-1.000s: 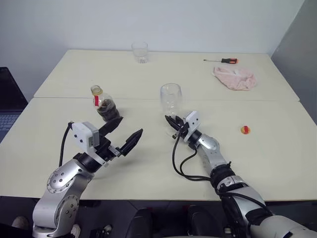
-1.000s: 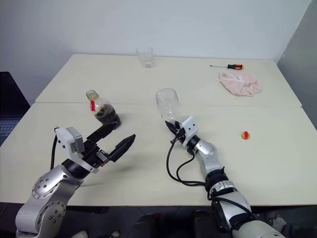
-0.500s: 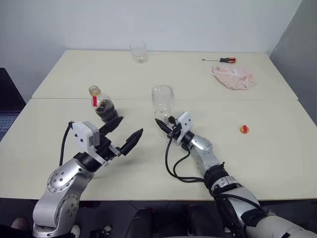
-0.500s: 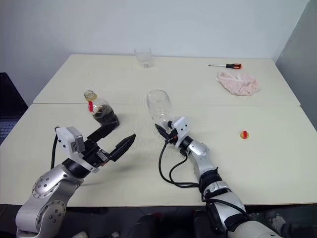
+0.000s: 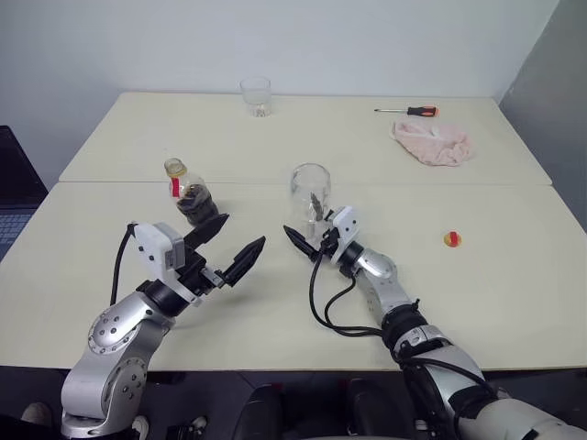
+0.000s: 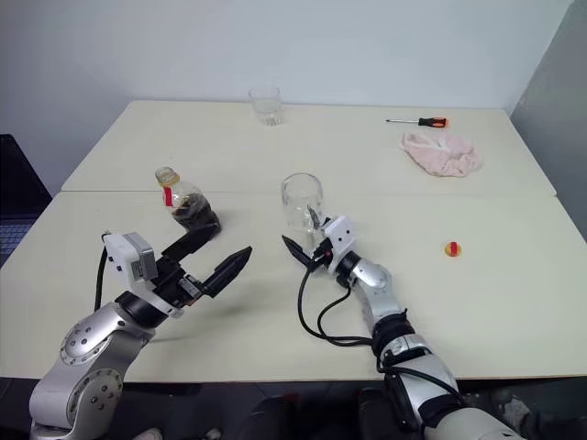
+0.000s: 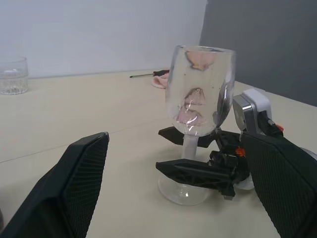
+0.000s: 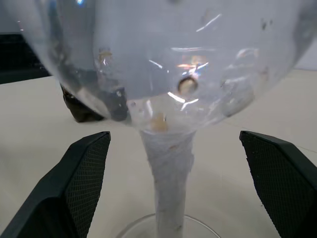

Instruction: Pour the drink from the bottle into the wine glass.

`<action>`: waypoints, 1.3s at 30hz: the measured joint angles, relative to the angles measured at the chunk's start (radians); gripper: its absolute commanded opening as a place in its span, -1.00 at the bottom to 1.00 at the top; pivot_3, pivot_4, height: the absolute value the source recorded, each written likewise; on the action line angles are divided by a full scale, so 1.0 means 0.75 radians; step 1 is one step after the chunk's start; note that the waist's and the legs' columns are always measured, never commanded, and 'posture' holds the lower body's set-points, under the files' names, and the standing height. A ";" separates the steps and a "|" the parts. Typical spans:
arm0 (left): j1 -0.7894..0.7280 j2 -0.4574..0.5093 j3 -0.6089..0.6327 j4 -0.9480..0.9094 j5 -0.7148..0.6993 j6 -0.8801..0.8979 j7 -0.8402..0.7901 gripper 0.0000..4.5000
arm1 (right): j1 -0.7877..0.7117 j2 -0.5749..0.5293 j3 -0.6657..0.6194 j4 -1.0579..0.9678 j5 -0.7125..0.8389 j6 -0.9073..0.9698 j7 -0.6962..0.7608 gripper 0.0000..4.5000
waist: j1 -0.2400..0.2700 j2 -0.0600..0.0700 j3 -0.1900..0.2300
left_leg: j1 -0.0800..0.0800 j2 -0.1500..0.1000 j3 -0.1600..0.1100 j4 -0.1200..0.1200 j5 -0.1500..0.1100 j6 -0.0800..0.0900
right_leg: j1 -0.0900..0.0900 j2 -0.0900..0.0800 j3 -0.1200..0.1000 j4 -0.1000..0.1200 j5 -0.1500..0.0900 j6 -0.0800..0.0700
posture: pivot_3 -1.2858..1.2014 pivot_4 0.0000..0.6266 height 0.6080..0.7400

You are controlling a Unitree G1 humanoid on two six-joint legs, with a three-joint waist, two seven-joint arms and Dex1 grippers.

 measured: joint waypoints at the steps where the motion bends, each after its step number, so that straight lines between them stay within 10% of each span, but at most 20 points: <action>1: 0.000 0.000 0.000 0.004 0.001 0.000 -0.001 1.00 | 0.007 -0.002 0.001 -0.010 0.000 -0.001 0.004 0.98 | 0.000 0.000 0.000 | 0.000 0.000 0.000 0.000 0.000 0.000 | 0.000 0.000 0.000 0.000 0.000 0.000 | 0.03 -0.52 1.00; 39: 0.161 -0.120 -0.040 0.121 0.229 -0.118 0.098 1.00 | 0.903 -0.753 -0.114 -1.872 0.464 0.989 0.168 0.98 | 0.008 -0.001 0.000 | -0.002 0.000 -0.002 -0.001 0.000 0.000 | 0.005 -0.001 0.000 -0.012 0.000 0.002 | 0.03 -0.52 1.00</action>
